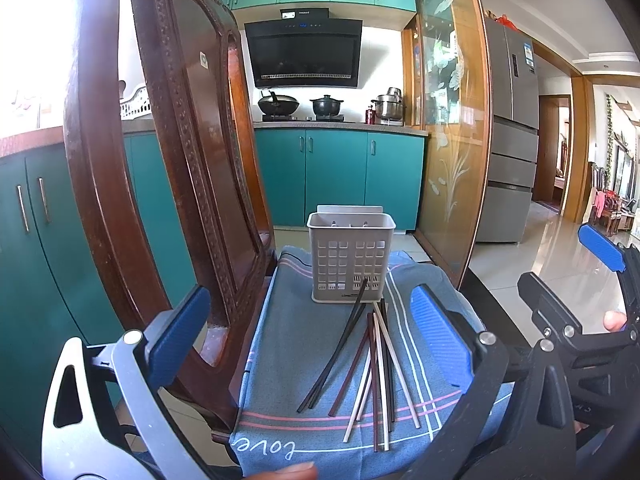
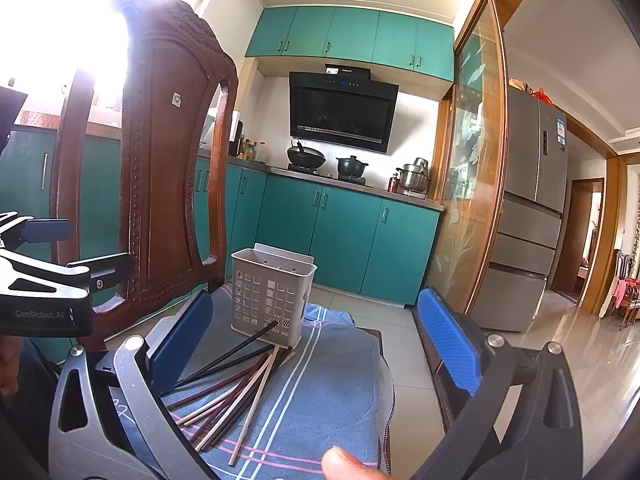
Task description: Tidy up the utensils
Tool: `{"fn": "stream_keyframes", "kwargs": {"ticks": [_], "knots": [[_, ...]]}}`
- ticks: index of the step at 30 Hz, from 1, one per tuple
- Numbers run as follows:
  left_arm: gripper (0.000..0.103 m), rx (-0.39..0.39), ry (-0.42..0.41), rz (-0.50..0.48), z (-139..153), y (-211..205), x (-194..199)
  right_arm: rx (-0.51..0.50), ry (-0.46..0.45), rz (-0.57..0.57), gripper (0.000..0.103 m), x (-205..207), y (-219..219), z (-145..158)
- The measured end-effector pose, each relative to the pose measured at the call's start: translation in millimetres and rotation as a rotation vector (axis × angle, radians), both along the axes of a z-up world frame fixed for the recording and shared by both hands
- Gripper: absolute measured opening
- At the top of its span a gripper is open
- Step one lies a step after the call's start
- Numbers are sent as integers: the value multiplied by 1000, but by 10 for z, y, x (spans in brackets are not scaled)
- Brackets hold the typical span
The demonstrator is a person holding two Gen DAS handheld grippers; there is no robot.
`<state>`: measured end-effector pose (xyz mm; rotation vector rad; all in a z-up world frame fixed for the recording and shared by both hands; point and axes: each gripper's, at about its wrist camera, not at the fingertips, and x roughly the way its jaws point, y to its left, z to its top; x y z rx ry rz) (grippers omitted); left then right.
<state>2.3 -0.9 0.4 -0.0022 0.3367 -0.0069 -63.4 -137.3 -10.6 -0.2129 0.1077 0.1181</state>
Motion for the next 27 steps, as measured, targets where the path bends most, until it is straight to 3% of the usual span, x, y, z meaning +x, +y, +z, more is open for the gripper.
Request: {"fn": "stream_keyframes", "kwargs": {"ticks": [27], "knots": [[100,-2,15,-1,5,-5,51,8,9,-4,100,54,-12,-21]]}}
